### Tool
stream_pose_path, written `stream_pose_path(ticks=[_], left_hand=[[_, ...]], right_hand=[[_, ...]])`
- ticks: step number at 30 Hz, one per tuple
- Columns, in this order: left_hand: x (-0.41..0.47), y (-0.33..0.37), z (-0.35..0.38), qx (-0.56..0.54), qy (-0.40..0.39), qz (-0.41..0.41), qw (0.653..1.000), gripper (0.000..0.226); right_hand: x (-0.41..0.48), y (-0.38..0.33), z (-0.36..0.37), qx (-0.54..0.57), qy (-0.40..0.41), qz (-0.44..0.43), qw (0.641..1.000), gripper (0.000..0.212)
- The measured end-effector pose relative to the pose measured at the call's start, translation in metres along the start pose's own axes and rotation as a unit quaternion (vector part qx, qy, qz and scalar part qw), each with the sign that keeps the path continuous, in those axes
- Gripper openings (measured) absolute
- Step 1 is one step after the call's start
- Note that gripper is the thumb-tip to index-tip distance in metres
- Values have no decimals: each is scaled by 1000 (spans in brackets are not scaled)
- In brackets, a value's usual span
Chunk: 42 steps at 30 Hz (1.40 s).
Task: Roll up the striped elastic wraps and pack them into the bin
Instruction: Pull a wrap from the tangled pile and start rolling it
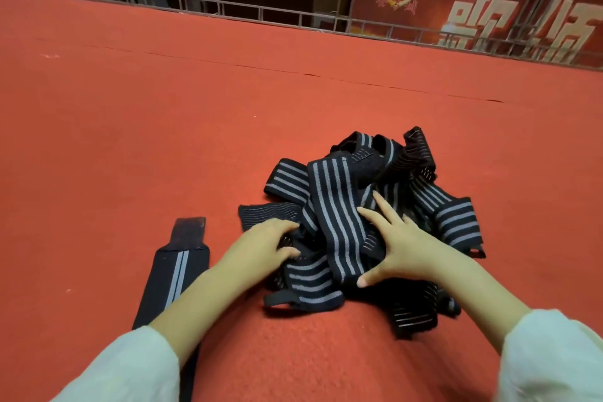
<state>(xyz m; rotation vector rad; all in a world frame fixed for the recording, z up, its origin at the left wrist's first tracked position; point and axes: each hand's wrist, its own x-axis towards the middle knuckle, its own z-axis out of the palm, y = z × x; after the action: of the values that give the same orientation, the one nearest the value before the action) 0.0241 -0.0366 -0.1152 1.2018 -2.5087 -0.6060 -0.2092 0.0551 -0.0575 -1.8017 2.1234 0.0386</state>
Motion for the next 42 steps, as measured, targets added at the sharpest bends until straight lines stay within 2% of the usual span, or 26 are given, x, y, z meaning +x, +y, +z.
stream_pose_path(ticks=[2, 3, 4, 6, 7, 8, 9, 10, 12, 14, 16, 19, 20, 22, 24, 26, 28, 30, 31, 33, 35, 37, 39, 40, 42], left_hand=[[3, 10, 13, 33, -56, -15, 998, 61], [2, 16, 19, 52, -44, -23, 997, 56], [1, 22, 21, 53, 11, -33, 998, 46], [1, 35, 16, -6, 192, -68, 979, 30], [1, 40, 11, -60, 265, -71, 960, 28], [2, 46, 5, -121, 298, -57, 945, 33], [5, 53, -1, -163, 286, -26, 944, 43], [9, 61, -5, -162, 239, 14, 957, 54], [19, 76, -1, -82, 111, 72, 988, 76], [32, 81, 10, -3, 17, 89, 996, 90], [43, 78, 18, 30, -23, 63, 997, 87], [47, 67, 20, 60, 5, 50, 997, 63], [46, 63, 20, 58, 26, 62, 996, 57], [41, 56, 18, 16, 57, 87, 994, 51], [36, 50, 15, -7, 61, 104, 993, 48], [32, 50, 13, -5, 56, 121, 991, 48], [27, 54, 12, 12, 47, 141, 989, 46], [23, 55, 14, 18, 59, 174, 983, 42], [19, 57, 12, 25, 69, 174, 982, 39], [14, 58, 4, 63, 79, 116, 988, 35], [11, 58, -7, 84, 95, 41, 991, 65], [15, 60, -21, 86, 150, 5, 985, 84], [32, 63, -31, 76, 198, -5, 977, 76], [42, 67, -33, 62, 191, 3, 980, 70], [65, 79, -34, 11, 141, 40, 989, 68]], right_hand=[[4, 11, 3, -19, 41, -33, 998, 117], [6, 16, 3, -16, 52, -47, 997, 114], [7, 21, 3, -5, 58, -60, 996, 113], [8, 28, 4, 12, 68, -82, 994, 110], [6, 29, 4, 17, 73, -89, 993, 109], [5, 30, 4, 21, 79, -94, 992, 109], [4, 31, 4, 26, 86, -101, 991, 109], [4, 32, 3, 32, 93, -108, 989, 109], [3, 34, 2, 41, 114, -125, 985, 110], [-2, 37, -2, 40, 128, -126, 983, 105], [-8, 43, -5, 1, 147, -113, 983, 88], [-19, 59, -11, -99, 177, -74, 976, 56], [-23, 64, -13, -111, 184, -57, 975, 53], [-33, 68, -18, -89, 223, -64, 969, 73], [-41, 60, -27, -18, 288, -118, 950, 92], [-40, 40, -43, 49, 335, -162, 927, 84], [-27, 18, -58, 37, 364, -193, 910, 76], [-6, 4, -67, -60, 338, -176, 922, 80], [4, 1, -67, -107, 301, -137, 938, 82], [19, 5, -60, -156, 230, -25, 960, 76], [20, 18, -47, -132, 209, 14, 969, 57], [14, 32, -31, -124, 217, -21, 968, 33], [6, 41, -13, -131, 243, -65, 959, 19], [3, 45, -6, -132, 258, -80, 954, 13], [1, 49, 3, -136, 296, -106, 939, 16]])
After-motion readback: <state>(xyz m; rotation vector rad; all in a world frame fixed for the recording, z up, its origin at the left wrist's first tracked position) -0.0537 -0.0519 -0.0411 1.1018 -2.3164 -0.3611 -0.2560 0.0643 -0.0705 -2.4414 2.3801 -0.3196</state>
